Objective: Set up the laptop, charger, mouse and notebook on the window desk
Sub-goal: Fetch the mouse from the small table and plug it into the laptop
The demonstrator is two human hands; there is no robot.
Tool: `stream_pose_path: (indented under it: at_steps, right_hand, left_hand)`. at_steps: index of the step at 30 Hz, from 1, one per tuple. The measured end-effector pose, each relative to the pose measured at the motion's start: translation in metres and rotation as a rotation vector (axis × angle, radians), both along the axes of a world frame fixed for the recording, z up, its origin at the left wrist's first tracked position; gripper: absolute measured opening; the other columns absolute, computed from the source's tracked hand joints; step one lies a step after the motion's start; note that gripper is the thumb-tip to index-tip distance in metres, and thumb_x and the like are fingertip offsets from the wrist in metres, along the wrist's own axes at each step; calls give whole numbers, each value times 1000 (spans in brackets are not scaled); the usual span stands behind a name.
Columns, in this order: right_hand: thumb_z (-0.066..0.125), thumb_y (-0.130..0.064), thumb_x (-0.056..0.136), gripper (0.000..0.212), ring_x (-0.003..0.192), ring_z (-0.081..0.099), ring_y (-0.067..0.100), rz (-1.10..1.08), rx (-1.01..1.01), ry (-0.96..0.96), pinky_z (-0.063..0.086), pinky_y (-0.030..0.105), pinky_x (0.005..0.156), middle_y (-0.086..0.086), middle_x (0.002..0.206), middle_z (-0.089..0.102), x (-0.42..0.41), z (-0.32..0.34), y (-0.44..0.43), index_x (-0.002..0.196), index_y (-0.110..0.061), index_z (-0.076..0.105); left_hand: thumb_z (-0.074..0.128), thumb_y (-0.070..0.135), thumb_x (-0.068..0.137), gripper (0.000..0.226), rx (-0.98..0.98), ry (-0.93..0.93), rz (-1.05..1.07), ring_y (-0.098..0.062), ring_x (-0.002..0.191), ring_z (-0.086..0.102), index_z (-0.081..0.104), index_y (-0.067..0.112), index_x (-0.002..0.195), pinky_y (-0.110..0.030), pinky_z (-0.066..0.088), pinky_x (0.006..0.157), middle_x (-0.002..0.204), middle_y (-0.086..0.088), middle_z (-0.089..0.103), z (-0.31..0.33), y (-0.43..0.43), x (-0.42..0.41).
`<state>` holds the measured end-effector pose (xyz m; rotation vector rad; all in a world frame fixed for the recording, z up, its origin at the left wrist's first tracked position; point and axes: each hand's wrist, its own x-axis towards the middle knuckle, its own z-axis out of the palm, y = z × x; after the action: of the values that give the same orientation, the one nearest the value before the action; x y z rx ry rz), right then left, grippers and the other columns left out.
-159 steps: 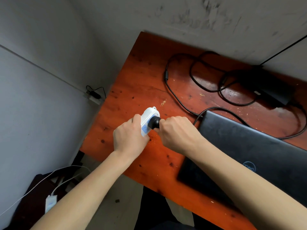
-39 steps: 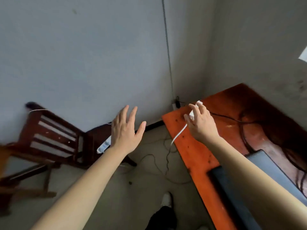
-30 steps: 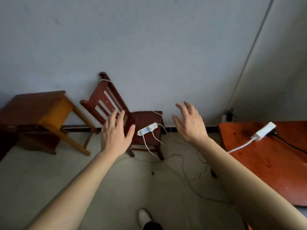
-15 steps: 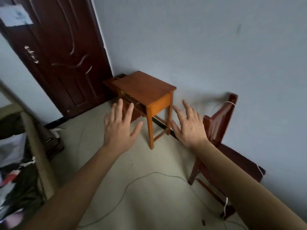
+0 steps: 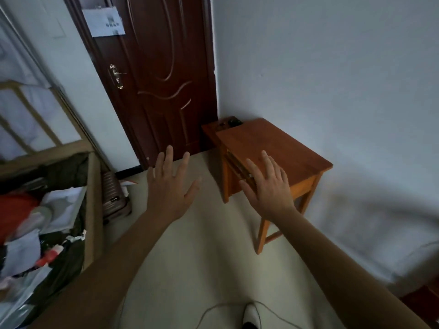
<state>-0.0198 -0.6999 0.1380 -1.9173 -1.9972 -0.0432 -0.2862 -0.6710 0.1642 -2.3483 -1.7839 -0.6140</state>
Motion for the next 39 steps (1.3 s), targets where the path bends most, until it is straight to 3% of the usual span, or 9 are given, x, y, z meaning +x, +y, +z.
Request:
stream_pose_path:
  at_steps: [8,16,23,27,39]
  right_hand:
    - [18,-69,99,63,155,8,32,35,-16,55,12,52,121,8,169,6,21,18,201,155,-39,18]
    - [16,-72,96,67,153,14,34,72,-45,6,19,54,120,10,168,11,-25,2,366,154,-37,20]
    - [30,-69,97,66,153,16,32,-81,-31,-12,16,50,119,8,168,14,-67,-9,513,154,-38,22]
    - [23,-71,95,69,154,13,32,-158,-52,-20,12,51,121,8,169,11,-77,-5,573,155,-39,17]
    - [32,-64,99,69,153,18,34,-336,-102,-5,19,51,121,12,168,14,-41,-29,728,158,-31,19]
  left_hand:
    - [32,62,94,72,50,15,81,-39,148,19,29,22,155,-60,25,112,163,-18,15,30,178,16]
    - [35,61,95,72,11,12,110,-39,146,23,28,20,153,-61,26,111,161,-18,22,-6,336,-36]
    - [35,61,96,74,-108,7,24,-38,146,20,22,19,155,-63,28,110,163,-17,17,-23,520,-76]
    - [33,62,95,76,-144,45,-65,-38,146,22,21,19,155,-62,29,109,162,-17,18,-19,609,-86]
    - [17,70,92,80,-219,137,-254,-34,149,15,11,23,157,-58,26,112,164,-14,12,-44,814,-35]
